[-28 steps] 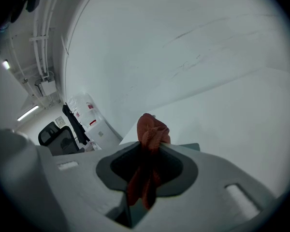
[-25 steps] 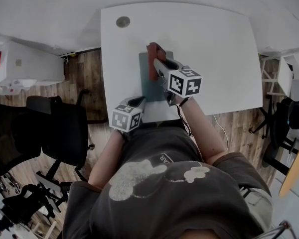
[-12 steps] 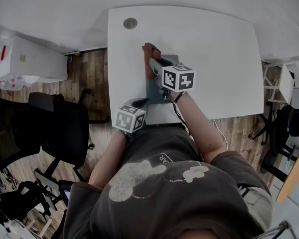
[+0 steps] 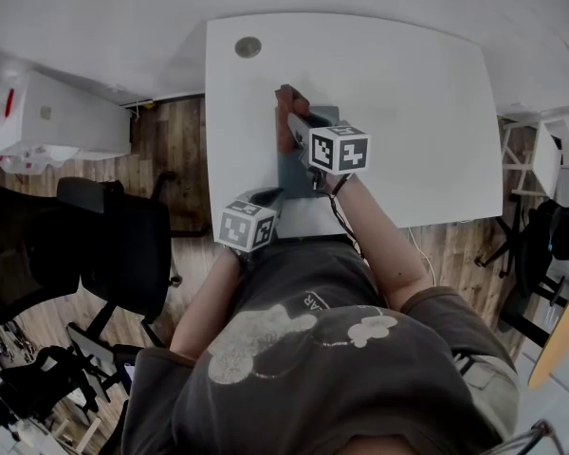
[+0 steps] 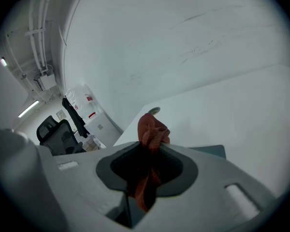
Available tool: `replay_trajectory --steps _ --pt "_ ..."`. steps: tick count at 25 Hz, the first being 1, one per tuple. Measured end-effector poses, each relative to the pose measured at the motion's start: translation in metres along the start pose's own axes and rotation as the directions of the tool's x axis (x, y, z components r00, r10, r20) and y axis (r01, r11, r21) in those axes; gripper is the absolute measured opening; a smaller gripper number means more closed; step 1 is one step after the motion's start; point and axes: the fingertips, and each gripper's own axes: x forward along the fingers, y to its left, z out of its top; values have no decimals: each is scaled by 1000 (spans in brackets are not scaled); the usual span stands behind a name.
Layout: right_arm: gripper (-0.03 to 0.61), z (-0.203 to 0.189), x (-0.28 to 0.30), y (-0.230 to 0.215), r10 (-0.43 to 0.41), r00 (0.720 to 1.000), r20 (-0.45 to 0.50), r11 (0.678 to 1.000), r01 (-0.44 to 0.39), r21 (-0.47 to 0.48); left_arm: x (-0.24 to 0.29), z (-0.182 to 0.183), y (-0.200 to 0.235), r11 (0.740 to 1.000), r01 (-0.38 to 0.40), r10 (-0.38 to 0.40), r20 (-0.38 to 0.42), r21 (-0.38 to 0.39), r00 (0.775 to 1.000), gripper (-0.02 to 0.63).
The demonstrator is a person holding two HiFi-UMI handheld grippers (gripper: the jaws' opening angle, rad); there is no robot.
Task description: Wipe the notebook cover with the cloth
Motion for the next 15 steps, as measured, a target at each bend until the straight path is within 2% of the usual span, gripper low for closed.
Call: replay_trajectory --steps 9,15 --pt "89 -5 -10 -18 -22 1000 -14 1000 23 15 -1 0 4 999 -9 10 10 -37 1000 -3" --pt "89 -6 -29 -39 -39 999 -27 999 39 13 1 2 -1 999 -28 28 14 -36 1000 -4"
